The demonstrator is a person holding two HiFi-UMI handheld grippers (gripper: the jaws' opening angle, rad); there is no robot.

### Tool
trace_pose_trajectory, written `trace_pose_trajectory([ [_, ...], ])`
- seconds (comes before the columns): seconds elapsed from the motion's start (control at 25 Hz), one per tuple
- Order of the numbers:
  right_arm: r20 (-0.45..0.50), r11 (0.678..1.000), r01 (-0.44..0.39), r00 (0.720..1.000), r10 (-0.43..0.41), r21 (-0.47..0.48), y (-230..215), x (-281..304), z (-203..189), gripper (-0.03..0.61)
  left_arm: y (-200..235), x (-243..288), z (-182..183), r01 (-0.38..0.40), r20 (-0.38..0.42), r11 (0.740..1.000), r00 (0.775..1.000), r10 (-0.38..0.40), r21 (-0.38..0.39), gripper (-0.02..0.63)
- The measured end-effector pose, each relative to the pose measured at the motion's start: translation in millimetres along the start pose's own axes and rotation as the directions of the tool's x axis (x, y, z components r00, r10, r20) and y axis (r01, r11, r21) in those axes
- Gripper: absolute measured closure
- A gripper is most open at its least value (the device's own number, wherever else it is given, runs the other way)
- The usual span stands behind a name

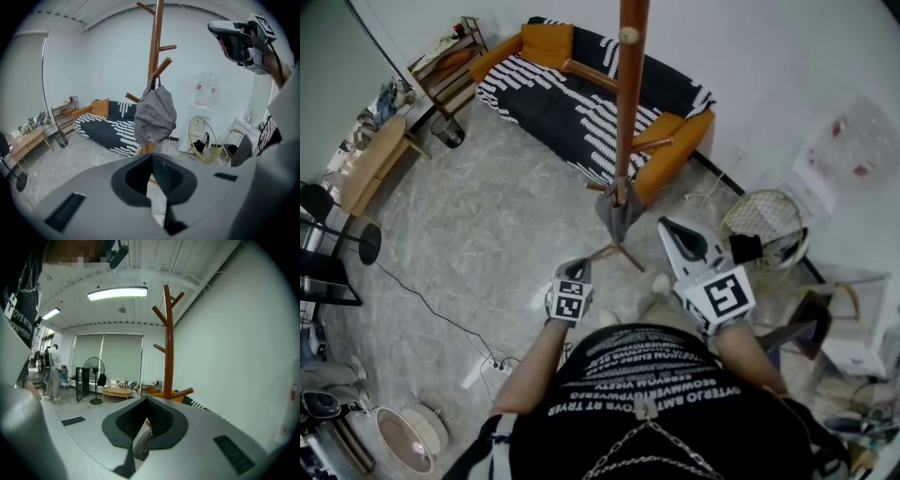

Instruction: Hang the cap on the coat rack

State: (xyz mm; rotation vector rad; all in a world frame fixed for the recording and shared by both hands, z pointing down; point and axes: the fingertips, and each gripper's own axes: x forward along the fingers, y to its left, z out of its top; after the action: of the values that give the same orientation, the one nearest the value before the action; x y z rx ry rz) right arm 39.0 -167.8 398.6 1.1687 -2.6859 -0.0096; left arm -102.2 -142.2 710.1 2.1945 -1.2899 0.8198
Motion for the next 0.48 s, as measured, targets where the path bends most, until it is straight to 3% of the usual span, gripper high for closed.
trace_pose_trajectory([
  [0.28, -0.005, 1.000, 0.001, 1.000, -0.001, 0.002, 1, -1, 1, 0.575, 3, -7, 12, -0.007, 0.025, 1.000, 1.000, 0.008, -0.009, 0.611],
  [0.48, -0.014, 1.000, -0.002, 1.000, 0.002, 0.003, 2, -2, 0, 0.575, 8, -34, 58, -0.031, 0.119, 0.999, 0.992, 0.032, -0.006, 0.611],
])
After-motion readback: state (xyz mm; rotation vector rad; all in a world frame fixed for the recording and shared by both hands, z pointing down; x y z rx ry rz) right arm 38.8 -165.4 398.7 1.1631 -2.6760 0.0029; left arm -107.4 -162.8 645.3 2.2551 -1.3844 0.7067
